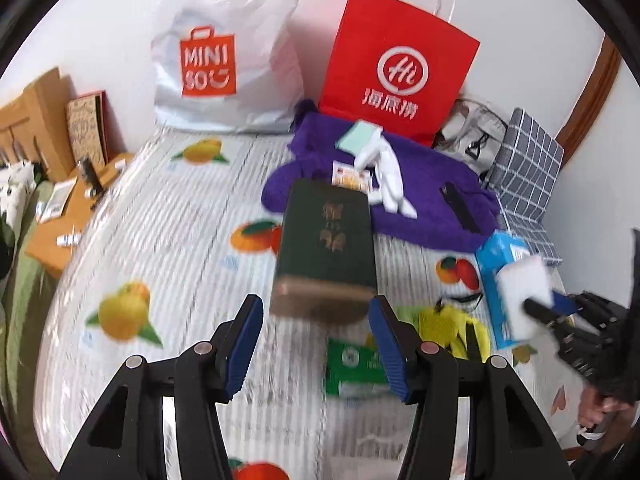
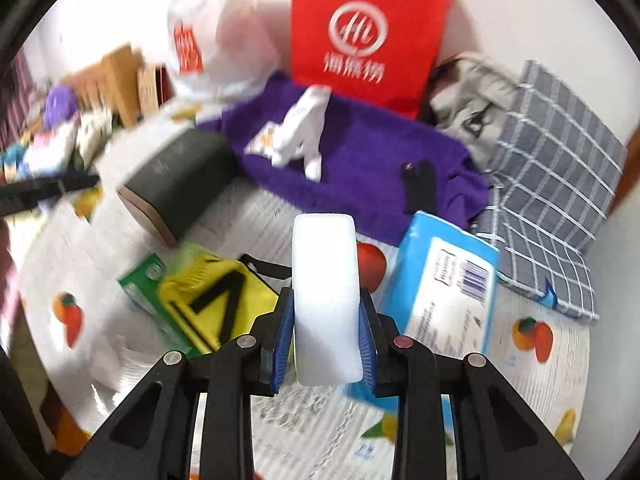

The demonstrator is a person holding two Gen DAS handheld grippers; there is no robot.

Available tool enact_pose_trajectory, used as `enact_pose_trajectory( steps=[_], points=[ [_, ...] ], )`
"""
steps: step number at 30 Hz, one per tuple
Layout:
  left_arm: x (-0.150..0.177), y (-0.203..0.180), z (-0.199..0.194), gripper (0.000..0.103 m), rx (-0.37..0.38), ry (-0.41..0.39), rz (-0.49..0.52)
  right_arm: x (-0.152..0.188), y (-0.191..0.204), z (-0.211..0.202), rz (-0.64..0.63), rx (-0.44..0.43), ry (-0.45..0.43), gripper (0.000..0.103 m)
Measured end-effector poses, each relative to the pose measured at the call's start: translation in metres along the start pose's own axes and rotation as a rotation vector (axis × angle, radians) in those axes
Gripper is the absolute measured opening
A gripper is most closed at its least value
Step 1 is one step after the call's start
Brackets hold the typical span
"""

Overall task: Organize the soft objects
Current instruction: 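Grasp the white foam block on the bed with the right tool, then grasp the white mesh item with the left tool while the right tool holds the foam block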

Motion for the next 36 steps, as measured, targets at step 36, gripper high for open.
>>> enact_pose_trajectory(
  steps=[36],
  points=[
    [0.095,-0.031,0.028,0.072,-0.068,0.054,0.083,0.152,-0.028,0.030,0.238,-0.054,-0.014,0.029]
  ],
)
Point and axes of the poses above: each gripper's, at about its wrist camera, not at the fingertips, and z roughly the way its jaws point, y to its left, x to its underside, the point moved 9 cm from there along z, roughly the way its jaws point, and after that the axes turned 11 degrees about y, right-handed, at the moved point
